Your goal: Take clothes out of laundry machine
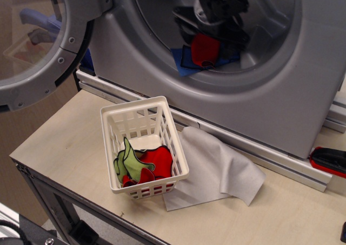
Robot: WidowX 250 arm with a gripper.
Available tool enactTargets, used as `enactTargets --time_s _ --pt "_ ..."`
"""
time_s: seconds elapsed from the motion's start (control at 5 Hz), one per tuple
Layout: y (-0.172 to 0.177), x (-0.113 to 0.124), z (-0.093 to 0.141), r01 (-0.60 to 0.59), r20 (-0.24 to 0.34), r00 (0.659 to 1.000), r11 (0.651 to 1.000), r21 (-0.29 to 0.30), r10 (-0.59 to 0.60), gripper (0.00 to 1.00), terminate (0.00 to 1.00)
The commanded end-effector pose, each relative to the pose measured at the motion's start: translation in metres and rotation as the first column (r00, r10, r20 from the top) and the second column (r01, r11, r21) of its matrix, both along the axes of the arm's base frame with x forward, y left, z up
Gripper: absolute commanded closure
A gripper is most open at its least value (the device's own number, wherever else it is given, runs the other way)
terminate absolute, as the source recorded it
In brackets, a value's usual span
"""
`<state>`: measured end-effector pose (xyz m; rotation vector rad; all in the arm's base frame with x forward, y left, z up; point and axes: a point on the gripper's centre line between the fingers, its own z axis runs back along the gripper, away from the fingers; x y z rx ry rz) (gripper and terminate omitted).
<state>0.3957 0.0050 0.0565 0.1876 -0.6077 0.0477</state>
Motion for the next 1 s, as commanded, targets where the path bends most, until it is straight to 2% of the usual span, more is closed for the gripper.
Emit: enactTargets --time_s 0.0,0.2,0.4,0.6,0.8 --pt "0.012 0.014 -0.008 0.002 0.008 1.000 0.993 -0.121 -0.001 0.00 0.00" --pt "0.020 0.016 -0.012 0.005 -0.001 1.000 0.997 -0.080 -0.005 0.00 0.00" --pt "0.028 0.020 -0.014 0.012 -0.029 0.999 0.996 -0.087 -0.015 0.00 0.00" --pt "0.025 0.022 -0.030 0.007 -0.061 0.998 0.991 -0.135 -0.015 0.00 0.00" --pt "0.026 0.023 -0.040 -0.001 -0.095 0.995 0.983 -0.186 -0.017 1.00 0.00"
